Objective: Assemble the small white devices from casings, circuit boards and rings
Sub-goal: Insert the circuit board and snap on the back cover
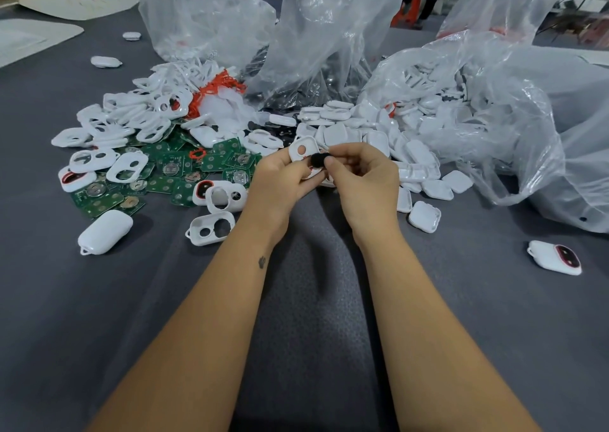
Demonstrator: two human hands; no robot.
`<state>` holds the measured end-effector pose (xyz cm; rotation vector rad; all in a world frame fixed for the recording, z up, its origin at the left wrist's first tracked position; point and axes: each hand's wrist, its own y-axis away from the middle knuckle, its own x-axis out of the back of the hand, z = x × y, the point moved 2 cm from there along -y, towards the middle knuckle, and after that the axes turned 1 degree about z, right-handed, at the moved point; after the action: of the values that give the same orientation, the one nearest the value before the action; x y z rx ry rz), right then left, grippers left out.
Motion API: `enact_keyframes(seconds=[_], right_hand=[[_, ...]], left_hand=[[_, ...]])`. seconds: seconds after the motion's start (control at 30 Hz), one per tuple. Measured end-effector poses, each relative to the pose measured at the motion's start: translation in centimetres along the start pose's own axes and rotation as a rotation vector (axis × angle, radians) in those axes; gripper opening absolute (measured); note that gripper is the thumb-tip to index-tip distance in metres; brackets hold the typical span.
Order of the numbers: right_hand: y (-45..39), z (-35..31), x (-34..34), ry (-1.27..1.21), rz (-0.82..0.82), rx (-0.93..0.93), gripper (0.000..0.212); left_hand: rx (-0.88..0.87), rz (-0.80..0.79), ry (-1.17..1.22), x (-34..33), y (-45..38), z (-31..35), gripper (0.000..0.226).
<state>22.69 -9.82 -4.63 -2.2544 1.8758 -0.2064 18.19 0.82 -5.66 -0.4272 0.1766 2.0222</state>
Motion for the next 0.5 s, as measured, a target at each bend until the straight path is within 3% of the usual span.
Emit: enact_keyframes(seconds=[0.1,0.2,0.3,0.5], right_hand=[[0.06,-0.03,-0.16,0.013,0.006,0.016,0.021],[0.04,0.08,-0.24,0.064,0.008,0.034,0.024],[-0.02,0.24,-0.20,0.087,0.020,0.037,0.025],[-0.12,0.25,0.12,0.062,0.059,0.044,0.020]], left_hand=[[0.026,0.009,0.062,0.15,-0.18,-0.12,0.045],[0.041,0.035,0.080,0.22,-0.37,-0.21,0.018],[0.099,0.021,0.214,0.22,-0.42,-0.41,0.027],[0.047,-0.061,0.143,0.21,-0.36,-0.25,0.033]])
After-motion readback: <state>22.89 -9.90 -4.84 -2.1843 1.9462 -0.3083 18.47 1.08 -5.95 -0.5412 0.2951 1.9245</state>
